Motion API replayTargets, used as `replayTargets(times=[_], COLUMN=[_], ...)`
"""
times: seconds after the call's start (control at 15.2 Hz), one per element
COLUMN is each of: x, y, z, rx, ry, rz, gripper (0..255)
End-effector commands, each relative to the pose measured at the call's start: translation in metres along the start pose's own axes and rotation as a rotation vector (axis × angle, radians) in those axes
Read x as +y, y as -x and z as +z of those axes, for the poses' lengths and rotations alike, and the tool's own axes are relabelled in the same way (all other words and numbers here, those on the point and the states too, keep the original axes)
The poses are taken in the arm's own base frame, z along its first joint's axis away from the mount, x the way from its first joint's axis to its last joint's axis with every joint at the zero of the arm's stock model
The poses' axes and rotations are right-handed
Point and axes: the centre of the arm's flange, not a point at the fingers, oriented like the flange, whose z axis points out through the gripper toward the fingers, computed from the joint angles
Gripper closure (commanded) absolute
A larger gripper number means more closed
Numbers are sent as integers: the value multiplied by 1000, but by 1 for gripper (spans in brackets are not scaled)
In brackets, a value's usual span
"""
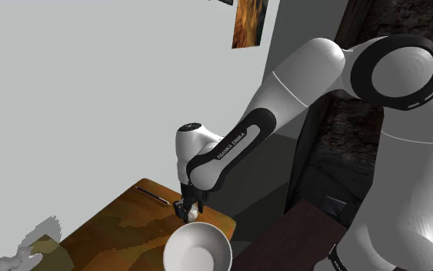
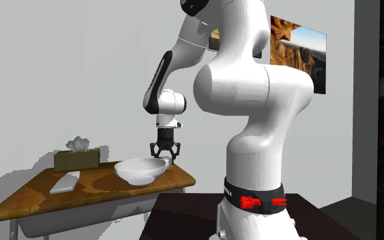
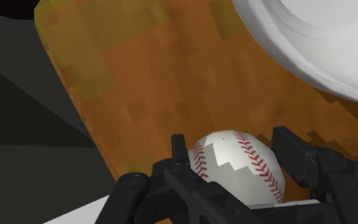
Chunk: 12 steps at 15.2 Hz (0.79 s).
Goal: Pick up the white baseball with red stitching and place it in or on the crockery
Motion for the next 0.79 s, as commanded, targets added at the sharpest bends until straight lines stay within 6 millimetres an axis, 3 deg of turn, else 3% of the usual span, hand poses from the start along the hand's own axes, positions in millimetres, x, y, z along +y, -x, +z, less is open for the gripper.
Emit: replayTargets(times=[0.0,0.73], x=[0,0], y=[0,7], z=[1,-57], rx=[-1,-1], ry=[0,0], rz=[0,0], gripper=[255,255])
